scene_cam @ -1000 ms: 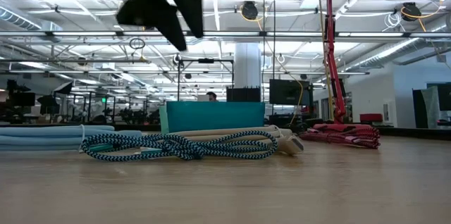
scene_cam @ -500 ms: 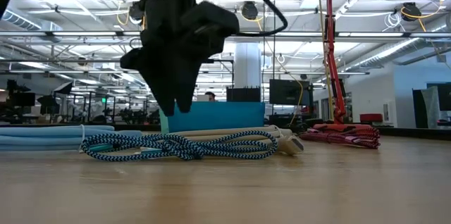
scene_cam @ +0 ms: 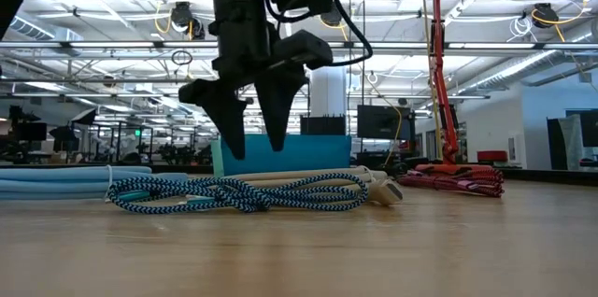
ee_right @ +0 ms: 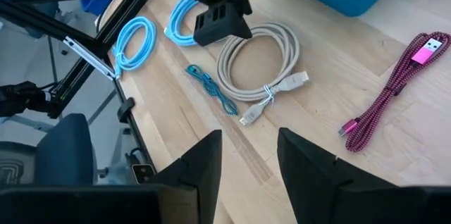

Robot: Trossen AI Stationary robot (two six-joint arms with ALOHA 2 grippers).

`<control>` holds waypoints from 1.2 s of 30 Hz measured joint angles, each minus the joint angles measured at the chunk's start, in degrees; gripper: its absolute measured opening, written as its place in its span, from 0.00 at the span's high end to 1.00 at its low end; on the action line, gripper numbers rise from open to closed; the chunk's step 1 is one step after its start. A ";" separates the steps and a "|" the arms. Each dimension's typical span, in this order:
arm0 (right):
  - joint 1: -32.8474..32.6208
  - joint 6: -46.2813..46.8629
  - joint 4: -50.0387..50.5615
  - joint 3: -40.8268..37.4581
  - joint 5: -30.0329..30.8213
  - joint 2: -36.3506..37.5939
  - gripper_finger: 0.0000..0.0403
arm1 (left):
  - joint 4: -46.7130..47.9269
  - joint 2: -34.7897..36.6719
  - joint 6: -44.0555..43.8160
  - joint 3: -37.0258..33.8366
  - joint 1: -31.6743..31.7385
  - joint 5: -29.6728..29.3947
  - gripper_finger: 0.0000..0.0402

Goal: Pick & Place USB Port
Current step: Put the brown display cable into the green bin

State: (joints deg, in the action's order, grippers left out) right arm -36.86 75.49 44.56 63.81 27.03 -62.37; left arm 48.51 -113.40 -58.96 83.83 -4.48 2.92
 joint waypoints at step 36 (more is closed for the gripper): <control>0.02 -3.48 -2.43 0.04 1.68 0.00 0.68 | -0.68 -4.80 -0.76 -0.34 -2.87 6.37 0.92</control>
State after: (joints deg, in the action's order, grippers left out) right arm -36.84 72.01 42.13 63.86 28.71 -62.37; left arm 47.84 -118.20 -59.72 83.50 -7.35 9.29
